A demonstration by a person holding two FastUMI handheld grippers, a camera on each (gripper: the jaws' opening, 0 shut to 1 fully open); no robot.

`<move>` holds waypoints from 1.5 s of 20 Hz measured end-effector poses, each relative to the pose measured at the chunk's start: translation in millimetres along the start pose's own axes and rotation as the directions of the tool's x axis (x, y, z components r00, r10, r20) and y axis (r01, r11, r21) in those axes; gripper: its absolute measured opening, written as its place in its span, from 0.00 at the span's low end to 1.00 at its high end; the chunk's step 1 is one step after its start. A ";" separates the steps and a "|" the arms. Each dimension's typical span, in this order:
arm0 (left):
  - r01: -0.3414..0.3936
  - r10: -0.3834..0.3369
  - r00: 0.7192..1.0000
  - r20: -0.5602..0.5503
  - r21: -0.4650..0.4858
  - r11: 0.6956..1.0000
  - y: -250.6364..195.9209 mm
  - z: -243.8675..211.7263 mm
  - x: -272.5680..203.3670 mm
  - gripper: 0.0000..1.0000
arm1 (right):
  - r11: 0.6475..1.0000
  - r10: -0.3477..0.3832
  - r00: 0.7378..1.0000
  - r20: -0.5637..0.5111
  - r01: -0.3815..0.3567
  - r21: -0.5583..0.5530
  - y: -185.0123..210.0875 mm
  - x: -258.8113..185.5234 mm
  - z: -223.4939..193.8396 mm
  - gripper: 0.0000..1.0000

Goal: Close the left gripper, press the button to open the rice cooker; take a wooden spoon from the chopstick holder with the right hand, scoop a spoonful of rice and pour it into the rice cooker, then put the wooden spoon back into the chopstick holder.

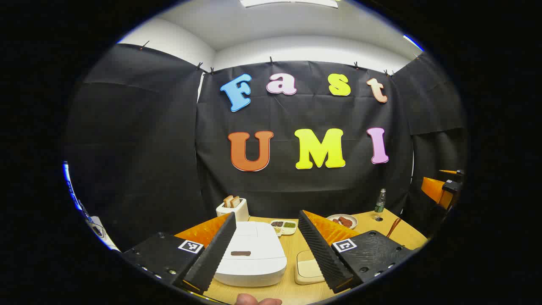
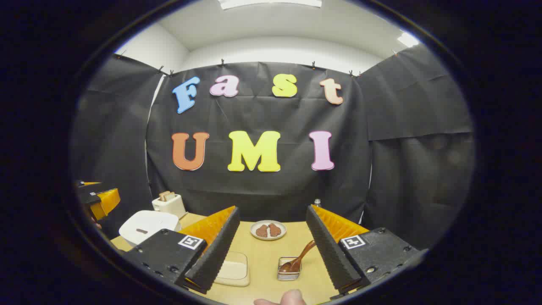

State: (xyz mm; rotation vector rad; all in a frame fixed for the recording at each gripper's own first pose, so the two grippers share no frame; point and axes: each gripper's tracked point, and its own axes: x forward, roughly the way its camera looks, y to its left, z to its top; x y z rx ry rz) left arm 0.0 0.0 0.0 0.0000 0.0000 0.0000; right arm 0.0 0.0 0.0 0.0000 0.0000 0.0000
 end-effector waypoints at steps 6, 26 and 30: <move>-0.001 0.001 1.000 -0.007 -0.003 1.000 2.3 0.6 -2.0 0.95 | 1.000 0.016 1.000 -0.014 -0.016 0.018 7.7 5.4 2.8 1.00; -0.036 0.036 0.998 -0.051 -0.008 0.999 20.0 -13.5 -9.4 0.95 | 0.999 0.033 0.999 -0.020 -0.033 -0.005 12.3 5.7 -5.8 1.00; -0.035 0.035 0.997 -0.070 -0.010 0.999 21.3 -18.3 -7.9 0.95 | 0.999 0.035 0.999 -0.021 -0.035 -0.009 10.9 6.3 -7.4 1.00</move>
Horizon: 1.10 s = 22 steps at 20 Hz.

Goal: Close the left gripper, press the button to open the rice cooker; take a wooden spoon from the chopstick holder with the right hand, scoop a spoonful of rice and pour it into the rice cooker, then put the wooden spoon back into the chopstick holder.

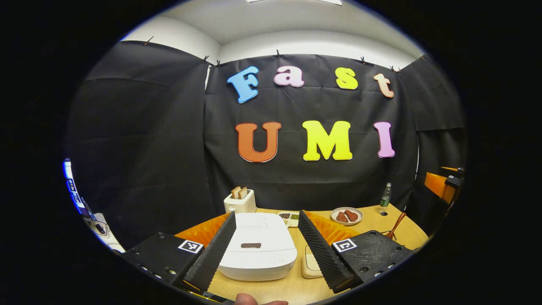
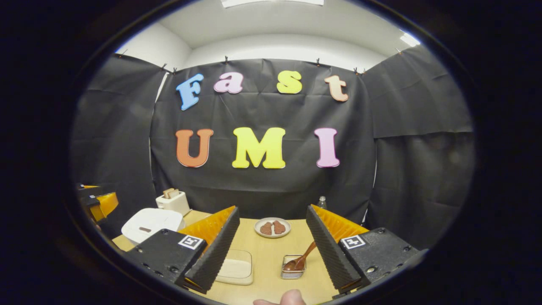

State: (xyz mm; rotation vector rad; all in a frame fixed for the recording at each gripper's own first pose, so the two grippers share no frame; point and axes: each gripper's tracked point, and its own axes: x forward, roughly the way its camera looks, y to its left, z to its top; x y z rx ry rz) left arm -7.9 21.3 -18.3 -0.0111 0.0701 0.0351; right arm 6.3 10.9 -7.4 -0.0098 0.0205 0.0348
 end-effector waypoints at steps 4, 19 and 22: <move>0.010 -0.011 0.998 -0.055 -0.026 1.000 3.8 -11.7 1.5 0.95 | 1.000 -0.002 1.000 -0.004 0.002 0.009 -5.9 2.4 -2.1 1.00; -0.008 -0.042 0.892 -0.450 -0.109 0.994 36.9 -114.5 30.6 0.02 | 0.998 -0.052 0.997 -0.048 0.053 0.027 -34.3 16.9 -18.6 1.00; -0.004 -0.073 0.869 -0.489 -0.154 0.988 35.7 -128.3 36.2 0.00 | 0.999 -0.046 0.997 -0.062 0.048 0.020 -34.3 20.8 -24.1 1.00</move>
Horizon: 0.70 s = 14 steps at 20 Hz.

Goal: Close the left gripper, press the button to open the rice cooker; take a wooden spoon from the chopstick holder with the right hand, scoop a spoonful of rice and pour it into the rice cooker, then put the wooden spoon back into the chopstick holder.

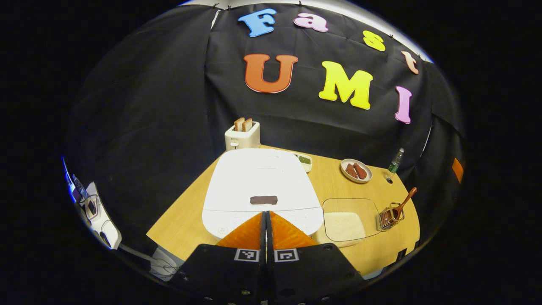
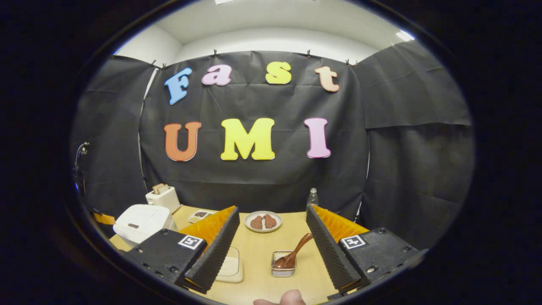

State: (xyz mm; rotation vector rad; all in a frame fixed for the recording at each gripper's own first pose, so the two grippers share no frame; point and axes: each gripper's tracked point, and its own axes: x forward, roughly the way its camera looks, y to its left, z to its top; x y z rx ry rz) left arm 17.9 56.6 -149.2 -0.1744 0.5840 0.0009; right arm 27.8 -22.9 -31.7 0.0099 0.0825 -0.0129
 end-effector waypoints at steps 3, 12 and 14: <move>0.008 -0.008 0.999 -0.041 -0.003 1.000 3.7 -12.4 17.3 0.00 | 1.000 0.003 1.000 -0.015 -0.003 -0.006 -1.0 4.1 -4.2 1.00; 0.006 -0.009 0.995 -0.098 -0.033 0.999 7.6 -21.6 49.9 0.00 | 1.000 0.009 0.998 -0.066 -0.009 -0.013 -2.1 19.4 -17.5 1.00; 0.003 -0.006 0.994 -0.109 -0.034 0.999 7.2 -23.5 51.7 0.00 | 1.000 0.009 0.998 -0.069 -0.010 -0.010 -2.0 24.2 -18.4 1.00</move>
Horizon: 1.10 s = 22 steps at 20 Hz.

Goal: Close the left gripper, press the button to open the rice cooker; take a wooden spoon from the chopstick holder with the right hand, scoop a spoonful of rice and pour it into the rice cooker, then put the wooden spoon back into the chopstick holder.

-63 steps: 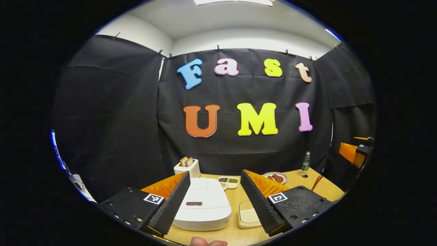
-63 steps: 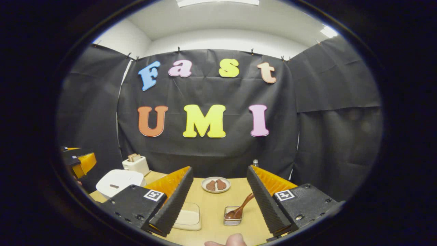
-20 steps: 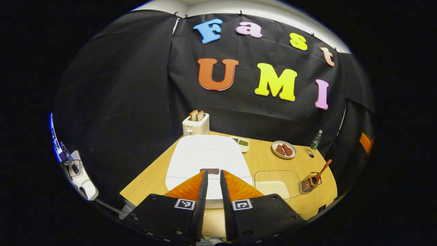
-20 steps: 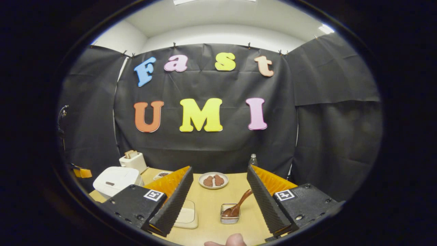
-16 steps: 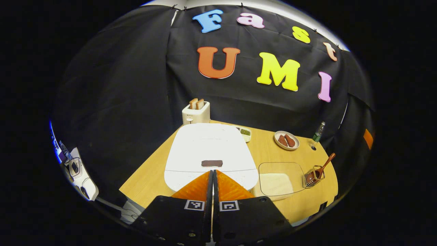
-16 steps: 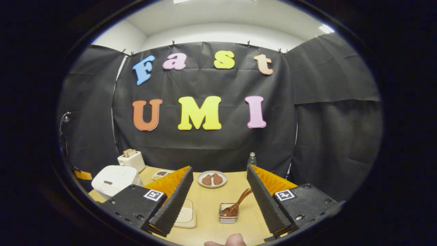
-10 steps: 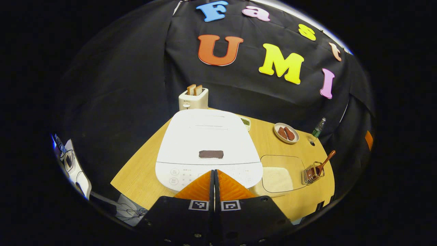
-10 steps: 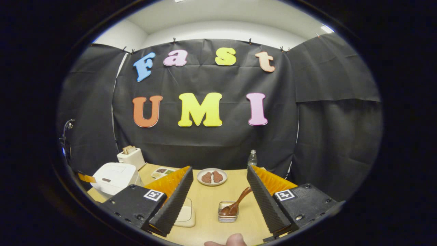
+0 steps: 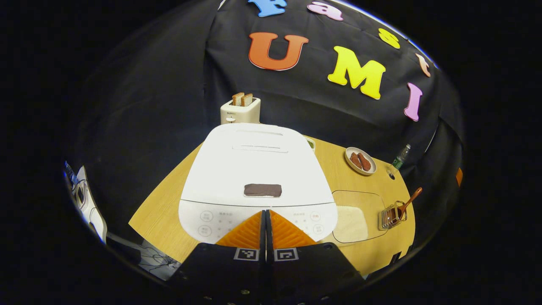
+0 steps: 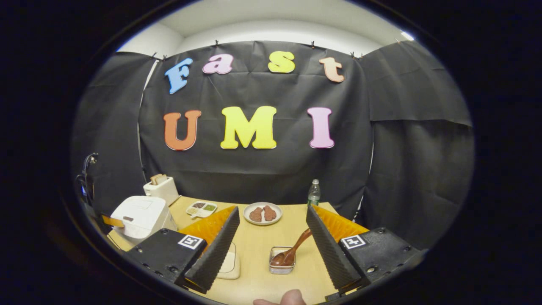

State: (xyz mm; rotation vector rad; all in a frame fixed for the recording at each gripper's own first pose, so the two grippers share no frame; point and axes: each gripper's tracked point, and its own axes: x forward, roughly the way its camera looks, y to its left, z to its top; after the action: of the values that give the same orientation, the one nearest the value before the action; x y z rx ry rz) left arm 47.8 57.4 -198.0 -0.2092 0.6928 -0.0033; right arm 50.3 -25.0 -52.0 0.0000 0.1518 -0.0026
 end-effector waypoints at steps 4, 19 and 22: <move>0.015 -0.015 1.000 -0.008 -0.063 0.998 -0.2 -5.0 -0.8 0.00 | 1.000 0.010 1.000 -0.012 -0.010 0.003 5.5 4.5 -2.3 1.00; 0.037 -0.035 0.998 0.053 -0.040 0.999 3.1 39.5 22.9 0.00 | 1.000 0.018 0.999 -0.031 -0.018 0.007 12.9 10.6 -8.0 1.00; 0.040 -0.037 0.998 0.051 -0.057 0.998 4.2 48.5 33.0 0.00 | 1.000 0.001 1.000 -0.025 -0.001 0.005 7.6 12.2 -5.0 1.00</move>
State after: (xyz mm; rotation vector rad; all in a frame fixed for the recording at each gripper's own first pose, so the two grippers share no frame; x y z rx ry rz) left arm 103.7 68.3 -183.4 -0.2774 0.6393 -0.0152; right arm 61.6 -17.4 -58.8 0.0050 0.1764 -0.0022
